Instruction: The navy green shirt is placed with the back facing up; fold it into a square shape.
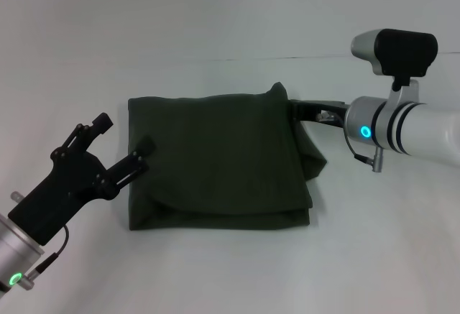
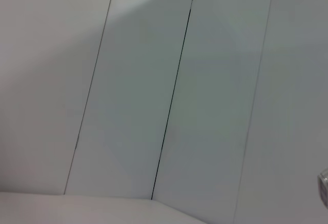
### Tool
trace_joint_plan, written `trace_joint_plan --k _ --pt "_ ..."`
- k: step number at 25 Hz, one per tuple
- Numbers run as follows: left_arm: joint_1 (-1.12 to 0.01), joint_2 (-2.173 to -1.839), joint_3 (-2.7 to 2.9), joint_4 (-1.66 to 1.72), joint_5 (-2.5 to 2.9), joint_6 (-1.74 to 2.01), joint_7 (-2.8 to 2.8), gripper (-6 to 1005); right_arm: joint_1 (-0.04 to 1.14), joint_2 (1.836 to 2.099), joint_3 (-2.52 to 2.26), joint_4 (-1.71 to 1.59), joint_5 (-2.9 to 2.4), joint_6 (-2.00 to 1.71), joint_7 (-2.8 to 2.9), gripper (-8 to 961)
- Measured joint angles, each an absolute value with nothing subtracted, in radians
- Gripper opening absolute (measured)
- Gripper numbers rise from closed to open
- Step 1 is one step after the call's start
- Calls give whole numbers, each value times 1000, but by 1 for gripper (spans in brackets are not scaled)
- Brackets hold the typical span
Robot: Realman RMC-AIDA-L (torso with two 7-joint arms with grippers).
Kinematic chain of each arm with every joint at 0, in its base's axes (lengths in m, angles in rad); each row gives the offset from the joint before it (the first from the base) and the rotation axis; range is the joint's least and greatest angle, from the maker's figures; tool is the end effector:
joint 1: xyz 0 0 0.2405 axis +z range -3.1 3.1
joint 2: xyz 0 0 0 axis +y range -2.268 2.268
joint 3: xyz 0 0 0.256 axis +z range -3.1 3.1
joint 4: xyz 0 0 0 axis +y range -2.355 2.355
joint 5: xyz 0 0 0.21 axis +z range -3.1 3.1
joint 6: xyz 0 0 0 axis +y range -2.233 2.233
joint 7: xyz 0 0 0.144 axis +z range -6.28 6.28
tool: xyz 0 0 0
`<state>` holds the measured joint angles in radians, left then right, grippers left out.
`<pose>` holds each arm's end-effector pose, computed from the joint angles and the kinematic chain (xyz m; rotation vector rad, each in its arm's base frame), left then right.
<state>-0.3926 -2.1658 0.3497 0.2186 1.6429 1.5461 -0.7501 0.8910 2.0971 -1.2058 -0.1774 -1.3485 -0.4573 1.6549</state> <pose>-0.2929 0.2807 -0.0337 -2.0386 -0.5824 -1.1252 0.2386 0.4398 -0.0819 -2.0477 1.2433 0.4335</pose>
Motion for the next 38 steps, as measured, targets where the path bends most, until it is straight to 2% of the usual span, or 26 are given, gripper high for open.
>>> trace_joint_plan --k 4,9,13,17,20,25,38 --pt "-394 -2166 350 220 1643 1546 -750 949 867 2097 -1206 -211 -1346 -473 1646 12" --pt "-396 -2166 350 219 1643 1547 -750 949 784 2100 -1197 -336 -1336 -558 1636 12" --pt "-398 -2166 350 219 1643 1548 -750 949 760 2090 -1191 -365 -1314 -646 1649 13" --pt "-400 -2168 350 218 1643 1549 -750 948 786 2090 -1198 -346 -1330 -657 1651 13" --pt "-403 -2169 352 218 1643 1549 -750 948 872 2101 -1213 -265 -1395 -550 1634 13" --pt "-405 -2169 353 212 1643 1548 -750 947 946 2111 -1270 -188 -1414 -413 1616 14" --pt "-403 -2168 350 208 1643 1548 -750 948 921 2107 -1273 -204 -1404 -414 1629 15"
